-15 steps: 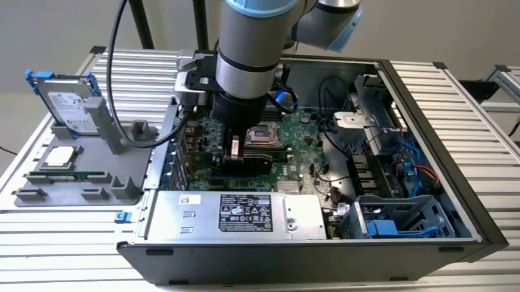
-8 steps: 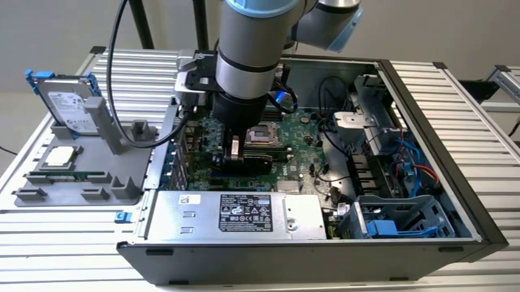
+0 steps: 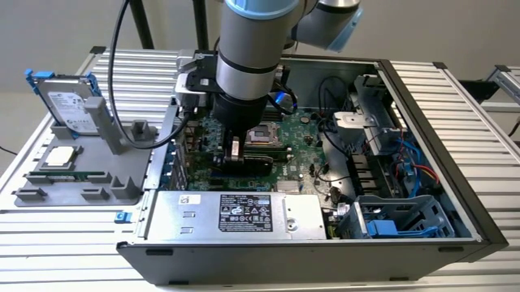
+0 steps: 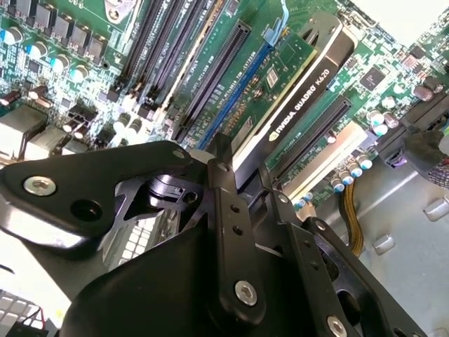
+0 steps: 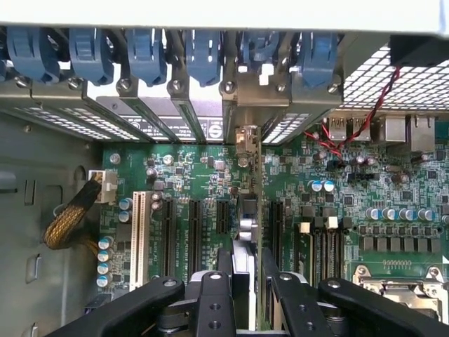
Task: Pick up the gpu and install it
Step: 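Insert the gpu into the slot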
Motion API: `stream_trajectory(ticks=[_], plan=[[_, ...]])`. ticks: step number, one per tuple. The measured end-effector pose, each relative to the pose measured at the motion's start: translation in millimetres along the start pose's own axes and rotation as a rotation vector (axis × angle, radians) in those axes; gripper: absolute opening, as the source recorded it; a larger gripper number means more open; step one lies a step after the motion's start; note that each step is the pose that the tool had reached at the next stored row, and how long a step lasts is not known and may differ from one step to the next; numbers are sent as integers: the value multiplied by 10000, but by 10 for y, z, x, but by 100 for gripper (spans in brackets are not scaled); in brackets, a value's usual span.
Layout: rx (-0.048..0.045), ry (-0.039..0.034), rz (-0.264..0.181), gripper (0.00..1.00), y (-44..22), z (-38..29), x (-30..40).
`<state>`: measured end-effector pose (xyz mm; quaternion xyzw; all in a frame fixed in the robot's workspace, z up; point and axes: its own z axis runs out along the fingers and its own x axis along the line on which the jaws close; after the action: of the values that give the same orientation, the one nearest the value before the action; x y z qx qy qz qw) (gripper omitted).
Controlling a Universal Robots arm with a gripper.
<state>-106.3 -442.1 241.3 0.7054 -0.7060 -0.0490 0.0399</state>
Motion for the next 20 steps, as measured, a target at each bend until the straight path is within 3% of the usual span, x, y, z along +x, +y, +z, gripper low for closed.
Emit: stream_trajectory(ticks=[20], plan=[[-9,-2,2,0,3,-17,0]])
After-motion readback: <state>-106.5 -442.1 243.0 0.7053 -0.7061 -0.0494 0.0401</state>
